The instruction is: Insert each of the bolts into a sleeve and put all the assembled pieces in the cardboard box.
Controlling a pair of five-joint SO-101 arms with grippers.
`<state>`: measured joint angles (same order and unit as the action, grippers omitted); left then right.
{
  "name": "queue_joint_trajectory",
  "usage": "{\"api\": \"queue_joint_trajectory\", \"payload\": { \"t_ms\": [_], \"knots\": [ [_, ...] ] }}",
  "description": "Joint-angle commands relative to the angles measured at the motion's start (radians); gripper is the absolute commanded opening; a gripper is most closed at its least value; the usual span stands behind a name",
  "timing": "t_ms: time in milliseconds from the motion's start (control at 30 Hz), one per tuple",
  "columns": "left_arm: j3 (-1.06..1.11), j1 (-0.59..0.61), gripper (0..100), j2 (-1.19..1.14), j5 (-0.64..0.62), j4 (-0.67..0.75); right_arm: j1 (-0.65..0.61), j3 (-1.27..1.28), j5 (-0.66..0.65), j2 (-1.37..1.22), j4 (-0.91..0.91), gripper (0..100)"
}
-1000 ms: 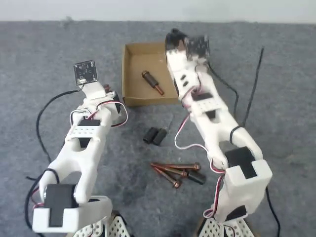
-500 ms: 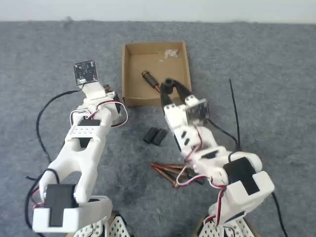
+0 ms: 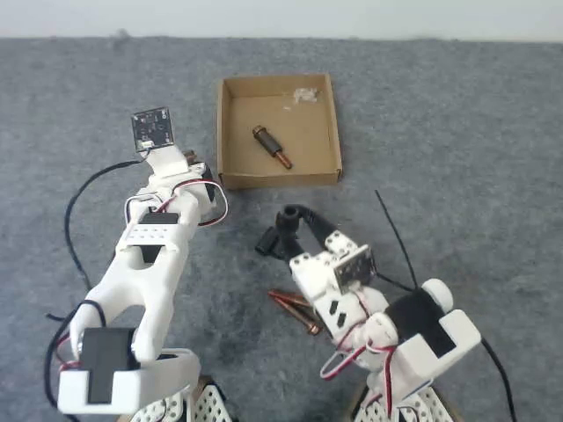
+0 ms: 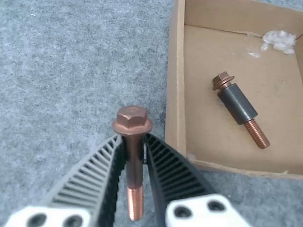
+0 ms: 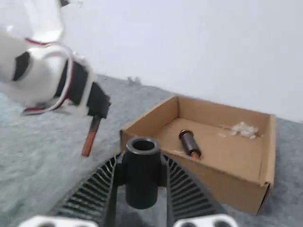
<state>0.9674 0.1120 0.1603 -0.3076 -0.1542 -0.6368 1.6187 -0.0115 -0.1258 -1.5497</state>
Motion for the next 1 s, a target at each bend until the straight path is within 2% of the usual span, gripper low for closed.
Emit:
{"api": "queue_joint_trajectory", "payload": {
  "t_ms": [0, 600, 967],
  "knots": [
    [-0.061, 0.003, 1, 0.009, 0.006, 0.028, -0.048, 0.037, -0.02, 0.053, -0.045, 0.6],
    [-0.062, -0.005, 1, 0.018, 0.006, 0.029, -0.033, 0.055, -0.017, 0.042, -0.073, 0.6],
    [-0.053, -0.003, 1, 0.018, 0.005, 0.175, -0.027, 0.055, -0.017, 0.042, -0.073, 0.6]
  ]
}}
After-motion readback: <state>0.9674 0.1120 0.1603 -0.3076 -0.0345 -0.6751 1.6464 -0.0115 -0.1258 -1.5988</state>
